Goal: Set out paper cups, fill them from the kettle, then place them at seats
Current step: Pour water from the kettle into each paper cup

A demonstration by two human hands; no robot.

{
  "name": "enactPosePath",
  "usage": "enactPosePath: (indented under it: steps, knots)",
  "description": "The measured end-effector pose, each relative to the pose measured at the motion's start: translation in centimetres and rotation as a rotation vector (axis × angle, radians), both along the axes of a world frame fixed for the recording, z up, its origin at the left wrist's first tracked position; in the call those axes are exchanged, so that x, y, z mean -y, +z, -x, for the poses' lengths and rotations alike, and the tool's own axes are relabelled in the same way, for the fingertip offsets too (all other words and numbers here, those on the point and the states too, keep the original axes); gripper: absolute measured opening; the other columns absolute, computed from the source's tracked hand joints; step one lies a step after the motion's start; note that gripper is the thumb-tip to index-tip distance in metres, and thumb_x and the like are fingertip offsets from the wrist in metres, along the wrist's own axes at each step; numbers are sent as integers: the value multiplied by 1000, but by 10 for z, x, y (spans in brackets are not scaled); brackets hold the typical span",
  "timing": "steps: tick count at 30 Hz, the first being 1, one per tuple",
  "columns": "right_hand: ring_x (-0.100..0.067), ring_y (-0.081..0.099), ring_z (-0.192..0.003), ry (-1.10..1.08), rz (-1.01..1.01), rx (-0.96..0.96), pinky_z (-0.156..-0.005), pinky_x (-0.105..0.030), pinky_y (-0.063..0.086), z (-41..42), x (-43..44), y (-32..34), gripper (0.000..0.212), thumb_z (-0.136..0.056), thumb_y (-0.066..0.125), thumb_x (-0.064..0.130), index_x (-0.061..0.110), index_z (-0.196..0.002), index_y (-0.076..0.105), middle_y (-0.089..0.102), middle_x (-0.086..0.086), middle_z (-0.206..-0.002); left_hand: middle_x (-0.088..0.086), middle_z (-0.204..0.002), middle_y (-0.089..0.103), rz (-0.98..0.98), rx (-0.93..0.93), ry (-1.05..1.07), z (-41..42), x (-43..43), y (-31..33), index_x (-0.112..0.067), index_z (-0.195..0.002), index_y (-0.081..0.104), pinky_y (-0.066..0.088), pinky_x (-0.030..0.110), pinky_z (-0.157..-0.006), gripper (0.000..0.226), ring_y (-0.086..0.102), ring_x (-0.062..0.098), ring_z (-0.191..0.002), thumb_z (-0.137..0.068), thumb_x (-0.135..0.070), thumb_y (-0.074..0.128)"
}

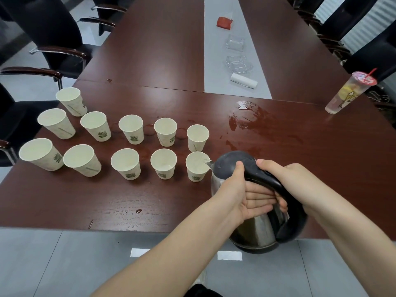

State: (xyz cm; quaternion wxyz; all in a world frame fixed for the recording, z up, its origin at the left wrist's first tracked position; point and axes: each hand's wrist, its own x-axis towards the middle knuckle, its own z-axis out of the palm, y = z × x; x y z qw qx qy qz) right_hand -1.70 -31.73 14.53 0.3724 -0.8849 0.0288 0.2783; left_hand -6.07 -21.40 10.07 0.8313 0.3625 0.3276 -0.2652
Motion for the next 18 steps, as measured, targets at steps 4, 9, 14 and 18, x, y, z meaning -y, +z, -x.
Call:
enactPosePath:
  steps: [4,9,14,18]
  knots:
    - [-24,43,-34,-7,4,-10,-42,-23,39,-2,-2,0,66,-83,60,52,8,-35,51,46,-18,-38,17,-63,68,10,-7,8,-1,-1,1,8,-74,64,57,28,-56,87,68,22,-57,-93,-67,23]
    - [-23,42,-34,-12,14,-22,-43,-25,40,-4,-4,2,65,-84,61,51,6,-38,51,45,-18,-38,18,-64,68,21,-14,13,-2,-2,1,9,-74,64,57,28,-56,88,67,23,-60,-94,-66,23]
    - [-24,43,-34,-5,40,-29,-43,-25,40,-6,-5,2,64,-84,60,52,3,-43,52,46,-18,-39,18,-64,68,31,-17,24,-4,-1,0,9,-76,64,57,28,-56,88,67,24,-63,-94,-66,22]
    - [-24,43,-34,3,54,-26,-42,-25,40,-8,-6,3,63,-84,60,52,3,-45,53,46,-18,-39,18,-65,68,35,-23,27,-5,-1,-1,9,-76,64,57,29,-57,87,67,25,-67,-94,-66,22]
